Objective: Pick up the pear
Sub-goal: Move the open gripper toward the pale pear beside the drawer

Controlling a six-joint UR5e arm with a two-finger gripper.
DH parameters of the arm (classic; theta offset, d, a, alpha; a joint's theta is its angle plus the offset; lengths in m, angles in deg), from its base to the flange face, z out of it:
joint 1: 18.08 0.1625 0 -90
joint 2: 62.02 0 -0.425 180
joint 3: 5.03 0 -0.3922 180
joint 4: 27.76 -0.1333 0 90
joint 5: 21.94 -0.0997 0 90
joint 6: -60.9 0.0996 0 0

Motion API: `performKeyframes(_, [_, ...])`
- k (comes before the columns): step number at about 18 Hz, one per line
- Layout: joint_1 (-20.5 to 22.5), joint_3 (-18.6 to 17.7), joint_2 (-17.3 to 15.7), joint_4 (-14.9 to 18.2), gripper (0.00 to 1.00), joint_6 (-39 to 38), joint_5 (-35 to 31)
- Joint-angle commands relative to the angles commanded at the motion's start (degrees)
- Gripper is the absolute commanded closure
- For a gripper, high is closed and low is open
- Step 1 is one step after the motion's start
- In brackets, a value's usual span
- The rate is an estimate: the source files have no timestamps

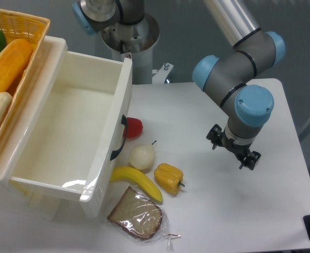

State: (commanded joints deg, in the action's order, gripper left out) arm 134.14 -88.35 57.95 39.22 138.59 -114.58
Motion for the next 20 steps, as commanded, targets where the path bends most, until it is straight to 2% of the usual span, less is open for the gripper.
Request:
performKeyframes(5, [-0.2,-0.7,0.2,0.1,0.00,-0.7,0.1])
performKeyframes(10, [-0.6,-6.0,-2.8,0.1,0.00,-6.4,0.0])
performKeyframes(12, [-1.3,-6.9,-3.9,0.3,0.00,-10.5,0.2])
performKeyframes(16, [-4.0,-7.0,-4.4,0.3,0.00,-27.2,0.1])
performKeyframes(20, [-5.4,-7.1,-4.8,0.4,0.00,-29.2,3.1])
